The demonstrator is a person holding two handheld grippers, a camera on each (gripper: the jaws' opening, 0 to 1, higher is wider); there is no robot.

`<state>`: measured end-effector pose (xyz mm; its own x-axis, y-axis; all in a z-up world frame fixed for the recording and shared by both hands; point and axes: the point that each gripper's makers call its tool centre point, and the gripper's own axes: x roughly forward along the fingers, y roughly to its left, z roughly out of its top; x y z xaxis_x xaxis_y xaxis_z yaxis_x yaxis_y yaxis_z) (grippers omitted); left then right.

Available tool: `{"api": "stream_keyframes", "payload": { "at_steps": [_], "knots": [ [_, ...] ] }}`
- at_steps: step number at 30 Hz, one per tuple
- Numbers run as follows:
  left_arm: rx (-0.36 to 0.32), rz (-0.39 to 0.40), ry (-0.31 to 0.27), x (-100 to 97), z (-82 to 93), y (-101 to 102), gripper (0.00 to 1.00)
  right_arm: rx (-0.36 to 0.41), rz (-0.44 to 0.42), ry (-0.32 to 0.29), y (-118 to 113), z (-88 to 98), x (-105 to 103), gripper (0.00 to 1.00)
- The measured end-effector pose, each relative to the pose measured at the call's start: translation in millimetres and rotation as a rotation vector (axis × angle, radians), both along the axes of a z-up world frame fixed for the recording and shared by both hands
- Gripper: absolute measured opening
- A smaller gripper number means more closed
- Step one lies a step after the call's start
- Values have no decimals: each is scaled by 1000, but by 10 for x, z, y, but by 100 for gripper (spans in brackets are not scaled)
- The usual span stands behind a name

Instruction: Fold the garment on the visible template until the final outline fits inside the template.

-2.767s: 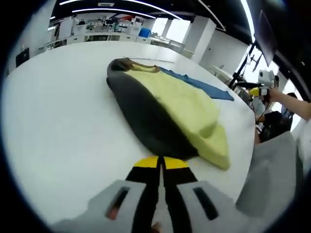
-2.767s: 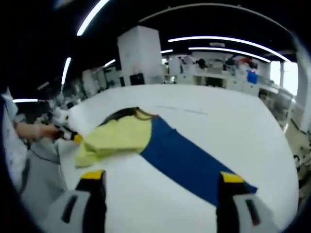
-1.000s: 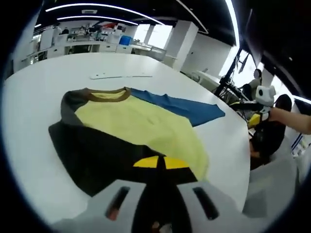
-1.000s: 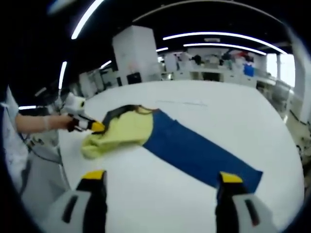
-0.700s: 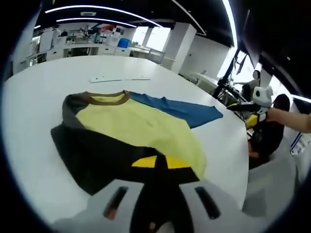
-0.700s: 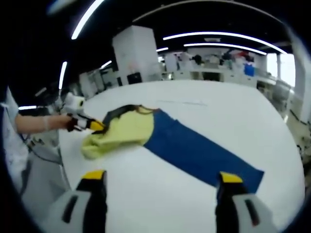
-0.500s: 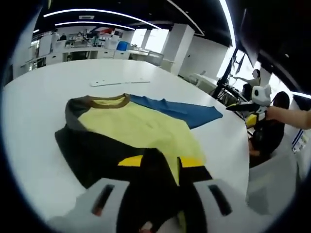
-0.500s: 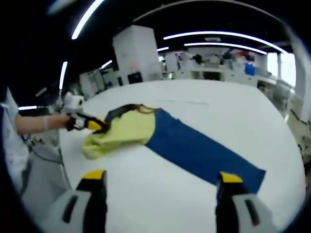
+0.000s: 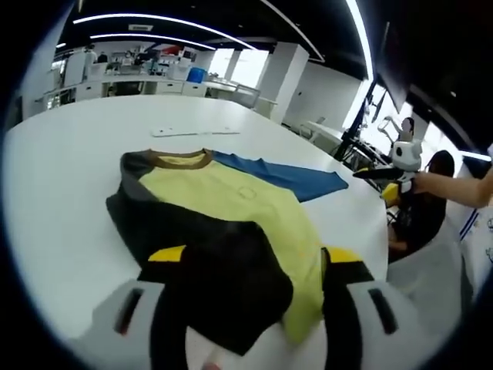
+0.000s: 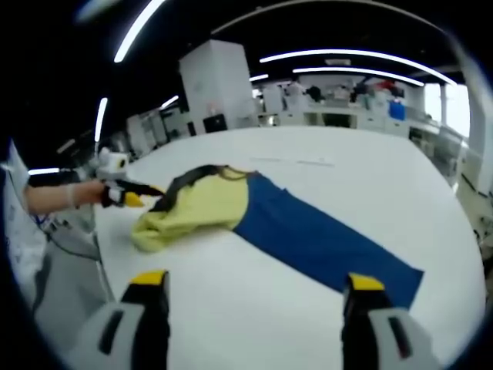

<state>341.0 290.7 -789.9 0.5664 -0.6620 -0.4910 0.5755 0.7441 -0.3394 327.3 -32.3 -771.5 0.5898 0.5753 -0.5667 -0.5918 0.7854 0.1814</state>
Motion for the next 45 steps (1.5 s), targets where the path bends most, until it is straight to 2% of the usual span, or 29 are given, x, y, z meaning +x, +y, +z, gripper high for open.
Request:
{"api": "stream_keyframes", "payload": {
  "at_steps": [5, 13, 20, 24, 29, 40, 45],
  "knots": [
    [4, 23, 19, -36, -44, 124, 72, 4, 1, 3, 13, -5, -9, 93],
    [44, 66, 48, -40, -208, 301, 69, 7, 1, 8, 18, -27, -13, 93],
    [73, 124, 50, 1, -318, 453, 55, 4, -7, 13, -10, -39, -28, 93],
    [91, 131, 50, 9, -376, 493, 45, 5, -13, 14, -22, -37, -38, 93],
    [92, 136, 58, -8, -451, 531, 39, 5, -20, 19, -47, -52, -48, 93],
    [104, 162, 71, -43, -476, 582, 20, -2, -16, 19, -33, -51, -72, 93],
    [104, 181, 70, -82, -439, 665, 12, -9, -8, 20, -12, -53, -72, 92]
  ]
}}
